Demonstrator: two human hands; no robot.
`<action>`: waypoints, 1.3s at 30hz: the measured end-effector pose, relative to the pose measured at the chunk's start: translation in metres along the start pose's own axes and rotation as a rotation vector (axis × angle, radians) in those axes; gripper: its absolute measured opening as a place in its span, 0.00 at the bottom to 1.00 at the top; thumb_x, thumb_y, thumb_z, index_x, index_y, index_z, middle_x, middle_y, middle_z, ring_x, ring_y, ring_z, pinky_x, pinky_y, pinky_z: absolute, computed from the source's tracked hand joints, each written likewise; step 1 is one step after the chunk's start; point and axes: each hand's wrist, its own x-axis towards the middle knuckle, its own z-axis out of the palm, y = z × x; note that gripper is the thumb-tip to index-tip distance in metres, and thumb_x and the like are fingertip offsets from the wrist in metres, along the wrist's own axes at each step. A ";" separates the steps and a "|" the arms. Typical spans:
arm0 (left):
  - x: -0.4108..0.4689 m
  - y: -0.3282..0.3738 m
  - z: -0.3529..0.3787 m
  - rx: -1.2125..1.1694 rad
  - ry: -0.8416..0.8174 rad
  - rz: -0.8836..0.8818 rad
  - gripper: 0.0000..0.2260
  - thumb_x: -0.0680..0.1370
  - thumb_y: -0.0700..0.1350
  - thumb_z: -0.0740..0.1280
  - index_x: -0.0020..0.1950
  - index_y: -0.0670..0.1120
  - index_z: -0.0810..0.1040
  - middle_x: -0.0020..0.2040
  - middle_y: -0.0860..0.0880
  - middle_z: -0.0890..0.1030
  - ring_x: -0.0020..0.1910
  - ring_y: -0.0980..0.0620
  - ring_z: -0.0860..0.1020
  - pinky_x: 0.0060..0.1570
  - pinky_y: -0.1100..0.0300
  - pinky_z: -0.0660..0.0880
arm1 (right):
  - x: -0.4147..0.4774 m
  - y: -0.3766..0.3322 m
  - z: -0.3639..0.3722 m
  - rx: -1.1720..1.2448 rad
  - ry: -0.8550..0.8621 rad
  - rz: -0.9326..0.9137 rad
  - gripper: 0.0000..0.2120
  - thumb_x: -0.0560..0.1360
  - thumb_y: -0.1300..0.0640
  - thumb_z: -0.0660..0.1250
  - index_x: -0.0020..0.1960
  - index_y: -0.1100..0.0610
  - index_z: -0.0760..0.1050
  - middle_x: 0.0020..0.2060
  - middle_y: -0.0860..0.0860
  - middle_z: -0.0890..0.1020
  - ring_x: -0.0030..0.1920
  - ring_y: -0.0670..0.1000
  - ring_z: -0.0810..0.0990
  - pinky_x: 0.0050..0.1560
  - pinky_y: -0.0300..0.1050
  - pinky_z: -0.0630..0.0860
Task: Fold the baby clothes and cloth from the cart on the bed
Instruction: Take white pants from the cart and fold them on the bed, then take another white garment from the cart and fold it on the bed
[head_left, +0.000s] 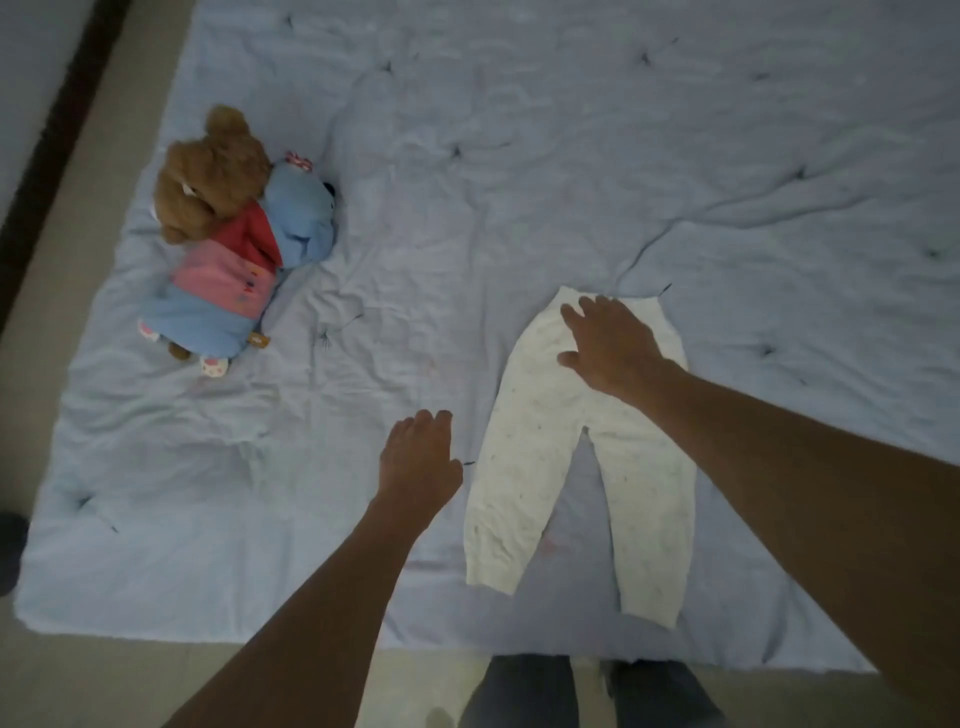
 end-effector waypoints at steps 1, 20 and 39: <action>-0.003 0.008 -0.018 -0.048 -0.034 -0.031 0.26 0.79 0.48 0.73 0.75 0.46 0.70 0.65 0.46 0.77 0.67 0.44 0.76 0.67 0.50 0.74 | -0.014 0.000 -0.008 0.024 -0.006 0.034 0.32 0.84 0.44 0.65 0.82 0.57 0.62 0.78 0.58 0.68 0.79 0.61 0.66 0.78 0.54 0.62; -0.188 0.158 -0.288 0.040 0.400 0.148 0.29 0.75 0.41 0.73 0.76 0.44 0.71 0.66 0.39 0.73 0.65 0.37 0.74 0.62 0.43 0.78 | -0.265 0.002 -0.298 0.132 0.290 0.110 0.22 0.80 0.59 0.65 0.73 0.56 0.73 0.68 0.56 0.77 0.68 0.59 0.77 0.63 0.53 0.77; -0.280 0.276 -0.444 0.157 0.498 0.701 0.22 0.77 0.46 0.74 0.69 0.43 0.74 0.65 0.40 0.77 0.64 0.39 0.76 0.57 0.48 0.78 | -0.449 0.029 -0.391 0.109 0.570 0.531 0.23 0.80 0.57 0.65 0.74 0.57 0.70 0.67 0.58 0.77 0.68 0.62 0.76 0.66 0.56 0.76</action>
